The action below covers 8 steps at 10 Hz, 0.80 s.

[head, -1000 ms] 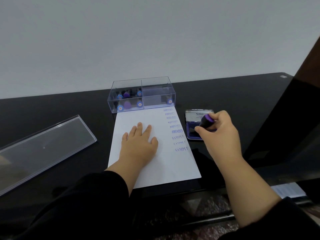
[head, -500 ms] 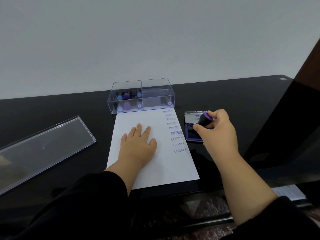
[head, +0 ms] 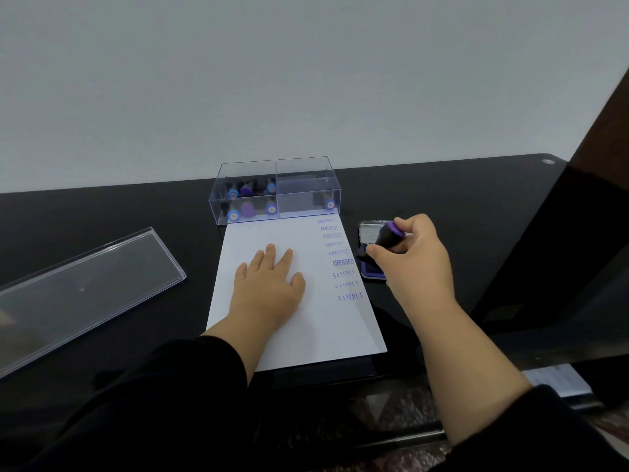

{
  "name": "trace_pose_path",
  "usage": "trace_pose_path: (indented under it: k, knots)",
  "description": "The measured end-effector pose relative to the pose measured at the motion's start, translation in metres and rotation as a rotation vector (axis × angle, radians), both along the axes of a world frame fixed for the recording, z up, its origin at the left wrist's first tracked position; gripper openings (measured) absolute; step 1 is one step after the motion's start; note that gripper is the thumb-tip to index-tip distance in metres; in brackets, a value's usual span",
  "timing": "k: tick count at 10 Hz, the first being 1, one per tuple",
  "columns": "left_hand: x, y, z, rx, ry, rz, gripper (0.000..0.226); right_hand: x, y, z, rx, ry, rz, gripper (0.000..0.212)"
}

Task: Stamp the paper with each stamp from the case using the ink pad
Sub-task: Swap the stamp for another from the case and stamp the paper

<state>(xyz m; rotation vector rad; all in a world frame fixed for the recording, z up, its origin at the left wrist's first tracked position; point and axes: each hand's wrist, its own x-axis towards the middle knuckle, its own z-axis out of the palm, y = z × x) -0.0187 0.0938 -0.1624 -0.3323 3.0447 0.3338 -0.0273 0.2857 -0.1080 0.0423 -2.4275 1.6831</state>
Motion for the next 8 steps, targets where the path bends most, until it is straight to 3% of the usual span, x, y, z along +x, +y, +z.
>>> trace_pose_path:
  k: [5,8]
  knots:
    - [0.001,0.0,0.0,0.007,-0.008,-0.005,0.055,-0.002,0.001,-0.001,0.027,-0.013,-0.01,0.031]
    - [0.0,-0.002,-0.002,0.006,0.01,-0.005,0.056,-0.013,0.006,-0.004,0.261,0.031,-0.065,0.029]
